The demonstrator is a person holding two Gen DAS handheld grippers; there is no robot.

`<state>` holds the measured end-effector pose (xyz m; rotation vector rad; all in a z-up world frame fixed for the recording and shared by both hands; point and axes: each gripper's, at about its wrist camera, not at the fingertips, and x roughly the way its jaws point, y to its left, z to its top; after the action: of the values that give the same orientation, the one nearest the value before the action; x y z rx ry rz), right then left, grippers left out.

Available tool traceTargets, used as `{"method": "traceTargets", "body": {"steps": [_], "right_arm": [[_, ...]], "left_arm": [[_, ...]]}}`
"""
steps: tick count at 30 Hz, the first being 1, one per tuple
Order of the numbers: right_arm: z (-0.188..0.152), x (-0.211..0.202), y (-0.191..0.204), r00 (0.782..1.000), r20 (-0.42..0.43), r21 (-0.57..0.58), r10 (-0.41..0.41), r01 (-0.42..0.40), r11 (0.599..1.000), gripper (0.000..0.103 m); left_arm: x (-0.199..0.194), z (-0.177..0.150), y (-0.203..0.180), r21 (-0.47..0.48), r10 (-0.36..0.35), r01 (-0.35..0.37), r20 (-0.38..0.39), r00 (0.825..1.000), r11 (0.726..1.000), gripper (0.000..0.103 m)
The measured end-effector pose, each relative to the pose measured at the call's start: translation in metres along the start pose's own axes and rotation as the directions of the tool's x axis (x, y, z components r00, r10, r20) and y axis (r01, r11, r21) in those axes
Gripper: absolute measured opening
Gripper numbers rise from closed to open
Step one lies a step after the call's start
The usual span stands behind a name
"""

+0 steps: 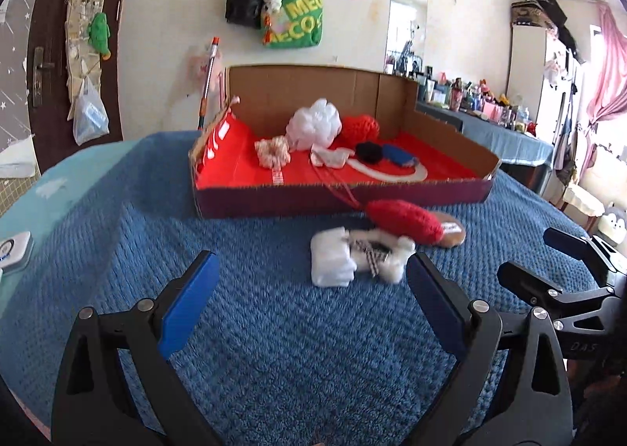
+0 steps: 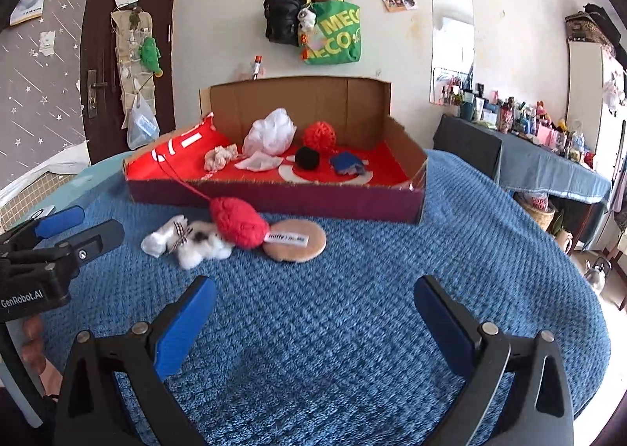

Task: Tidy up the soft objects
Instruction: 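Move both tools back toward the remaining items on the blanket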

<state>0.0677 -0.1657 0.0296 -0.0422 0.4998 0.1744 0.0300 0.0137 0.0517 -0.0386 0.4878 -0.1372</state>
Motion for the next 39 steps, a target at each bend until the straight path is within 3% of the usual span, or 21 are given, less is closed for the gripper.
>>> {"method": "traceTargets", "body": {"steps": [10, 18, 29, 34, 39], "right_arm": [[0.001, 0.011, -0.004, 0.999, -0.04, 0.013, 0.004, -0.003, 1.0, 0.103], [0.019, 0.035, -0.008, 0.989, -0.145, 0.001, 0.023, -0.023, 1.0, 0.103], [0.038, 0.078, -0.016, 0.944, -0.322, -0.01, 0.065, -0.072, 0.997, 0.103], [0.043, 0.093, -0.017, 0.928, -0.364, -0.026, 0.073, -0.088, 0.996, 0.103], [0.049, 0.103, -0.017, 0.924, -0.374, -0.041, 0.082, -0.105, 0.994, 0.099]], "left_arm": [[0.011, -0.004, 0.003, -0.008, 0.007, -0.008, -0.06, 0.998, 1.0, 0.097], [0.028, 0.009, 0.007, 0.025, 0.029, -0.025, -0.146, 0.989, 0.999, 0.097], [0.063, 0.024, 0.008, 0.064, -0.01, 0.03, -0.293, 0.956, 0.997, 0.097], [0.081, 0.026, 0.007, 0.119, 0.005, 0.038, -0.345, 0.938, 0.992, 0.097], [0.094, 0.025, 0.016, 0.117, 0.013, 0.033, -0.375, 0.927, 0.993, 0.097]]}}
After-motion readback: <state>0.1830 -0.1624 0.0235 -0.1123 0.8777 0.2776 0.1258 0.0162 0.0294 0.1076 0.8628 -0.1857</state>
